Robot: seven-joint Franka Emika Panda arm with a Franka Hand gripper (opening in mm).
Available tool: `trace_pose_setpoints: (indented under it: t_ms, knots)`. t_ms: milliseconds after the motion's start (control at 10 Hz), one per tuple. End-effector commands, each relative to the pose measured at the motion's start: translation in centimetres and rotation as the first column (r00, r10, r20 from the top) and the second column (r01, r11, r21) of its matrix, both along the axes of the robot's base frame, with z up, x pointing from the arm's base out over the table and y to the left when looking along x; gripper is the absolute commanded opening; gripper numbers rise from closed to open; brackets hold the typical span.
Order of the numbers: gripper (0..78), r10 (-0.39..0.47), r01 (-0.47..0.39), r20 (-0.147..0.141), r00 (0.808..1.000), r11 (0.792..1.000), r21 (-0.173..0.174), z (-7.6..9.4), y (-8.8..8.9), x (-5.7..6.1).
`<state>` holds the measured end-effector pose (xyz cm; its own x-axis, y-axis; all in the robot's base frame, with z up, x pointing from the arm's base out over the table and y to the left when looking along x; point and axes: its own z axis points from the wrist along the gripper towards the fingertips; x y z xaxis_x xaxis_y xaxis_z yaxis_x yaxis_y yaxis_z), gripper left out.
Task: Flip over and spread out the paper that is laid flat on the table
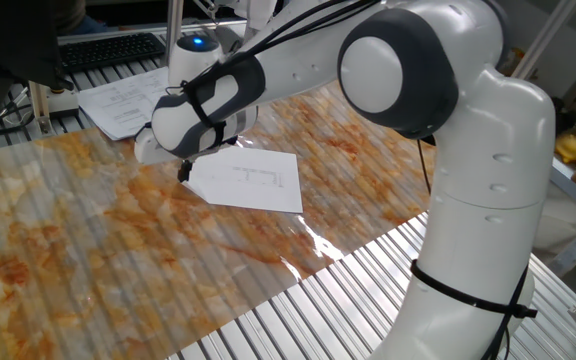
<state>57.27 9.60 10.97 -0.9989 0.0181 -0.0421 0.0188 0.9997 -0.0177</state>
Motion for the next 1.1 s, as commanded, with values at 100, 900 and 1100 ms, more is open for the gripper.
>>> trace_pose_setpoints:
  t_ms: [100,900,1100]
  knots:
    - [0.0,0.021,-0.021,0.003,1.0,1.0,-0.017,-0.21,-0.36,0.3]
    - [77.5,0.021,-0.021,0.003,1.0,1.0,-0.017,-0.21,-0.36,0.3]
    - [77.5,0.021,-0.021,0.003,1.0,1.0,-0.017,-0.21,-0.36,0.3]
